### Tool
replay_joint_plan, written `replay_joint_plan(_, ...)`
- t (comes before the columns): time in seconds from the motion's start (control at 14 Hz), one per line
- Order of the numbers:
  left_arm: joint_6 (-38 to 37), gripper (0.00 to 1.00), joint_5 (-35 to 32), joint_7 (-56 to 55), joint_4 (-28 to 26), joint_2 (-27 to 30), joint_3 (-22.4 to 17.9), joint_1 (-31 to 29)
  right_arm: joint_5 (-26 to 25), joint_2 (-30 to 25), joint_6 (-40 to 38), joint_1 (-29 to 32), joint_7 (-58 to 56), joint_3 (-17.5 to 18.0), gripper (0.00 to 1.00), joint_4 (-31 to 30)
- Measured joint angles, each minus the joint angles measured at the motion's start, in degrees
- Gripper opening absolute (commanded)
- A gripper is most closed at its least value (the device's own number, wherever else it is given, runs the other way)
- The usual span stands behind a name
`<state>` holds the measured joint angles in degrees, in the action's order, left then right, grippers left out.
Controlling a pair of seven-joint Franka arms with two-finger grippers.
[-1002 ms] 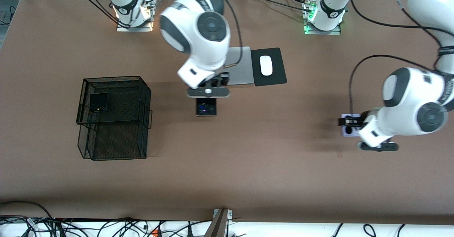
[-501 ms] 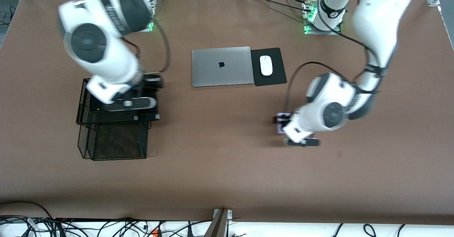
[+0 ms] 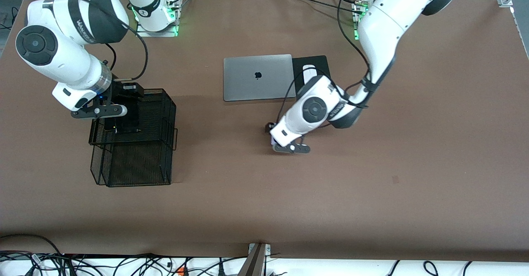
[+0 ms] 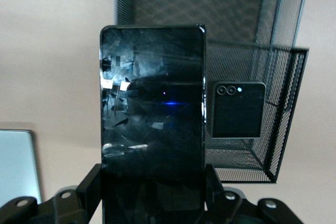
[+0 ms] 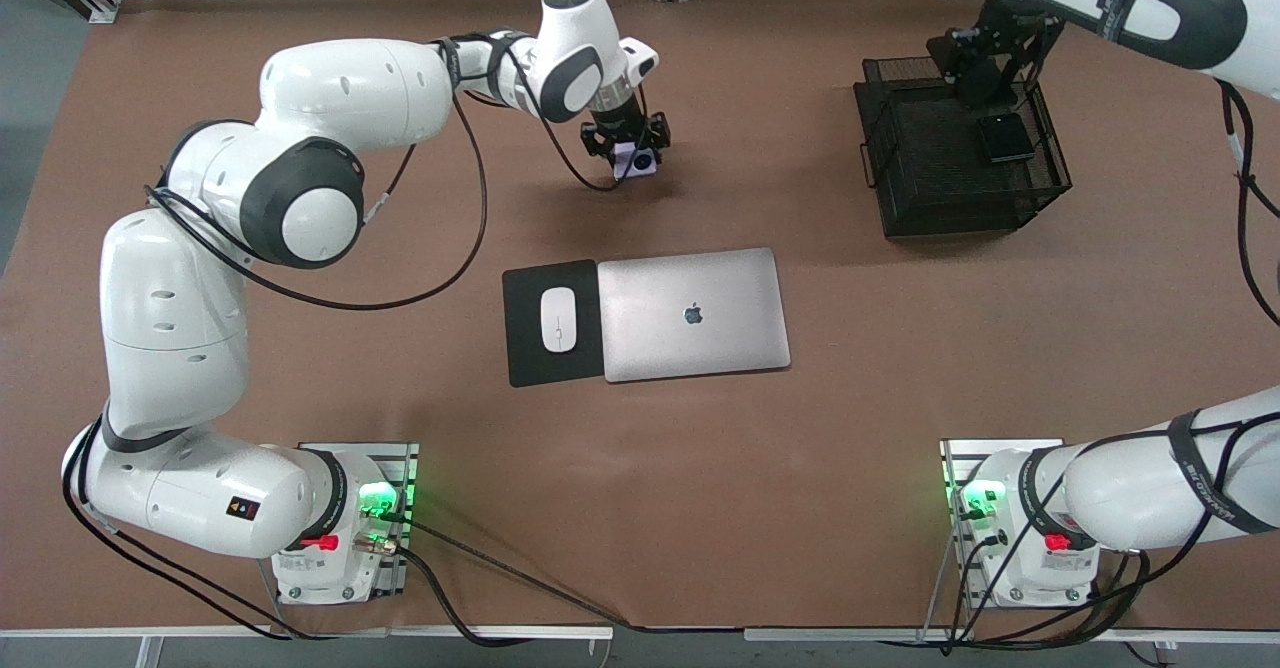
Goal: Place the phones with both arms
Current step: 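Put the bar phone in the basket while the left gripper sets down the white phone, then withdraw the right gripper from the basket while the left gripper returns to rest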
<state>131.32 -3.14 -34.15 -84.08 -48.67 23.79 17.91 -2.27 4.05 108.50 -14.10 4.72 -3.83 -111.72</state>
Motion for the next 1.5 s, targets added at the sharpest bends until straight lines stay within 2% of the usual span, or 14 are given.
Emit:
replay_joint_plan(0.07,0.00,0.47,0.00,-0.29,0.02,-0.41,-0.05,1.13,0.03,-0.60,3.03,0.00,-0.54,-0.77,0.00,-3.29)
replay_joint_plan(0.14,0.00,0.55,0.00,-0.39,0.01,-1.06,-0.16,1.97,0.21,-0.81,6.06,0.00,-0.82,-1.34,0.00,-6.15)
replay_joint_plan(0.21,0.23,1.00,0.00,-0.39,0.01,-1.94,-0.24,2.47,0.66,-0.76,8.58,0.00,-1.09,-1.70,0.00,-8.51)
replay_joint_plan(0.36,2.07,1.00,-0.16,-0.23,0.06,-3.74,-0.39,3.03,1.69,-0.35,11.05,-0.01,-1.31,-1.89,0.00,-11.48)
replay_joint_plan(0.64,2.67,1.00,-0.69,-0.13,1.52,-3.33,-0.74,2.59,2.24,1.64,13.45,-0.03,-1.32,-1.89,0.00,-12.14)
replay_joint_plan(0.79,-0.60,1.00,-0.69,-0.13,2.74,-1.22,-0.83,0.55,2.56,3.31,14.81,-0.03,-1.32,-1.90,0.00,-12.14)
replay_joint_plan(0.86,-4.34,1.00,-0.70,-0.10,3.33,0.85,-0.84,-0.97,3.30,4.03,15.06,-0.03,-1.32,-1.91,0.06,-12.14)
replay_joint_plan(0.93,-8.73,1.00,-0.71,-0.05,3.81,3.59,-0.85,-2.75,4.30,4.59,15.28,-0.03,-1.32,-1.93,0.57,-12.10)
replay_joint_plan(1.0,-13.76,1.00,-0.73,0.00,4.15,6.96,-0.87,-4.79,4.90,4.89,15.53,-0.03,-1.32,-1.94,1.00,-11.93)
replay_joint_plan(1.22,-27.29,1.00,-1.08,3.56,4.26,16.50,-1.24,-11.34,5.24,5.35,15.47,-0.03,-1.32,-1.98,1.00,-10.75)
replay_joint_plan(1.5,-34.01,1.00,-1.38,21.67,4.17,22.93,-1.88,-24.57,5.25,5.29,9.65,-0.01,-1.33,-2.08,1.00,-5.35)
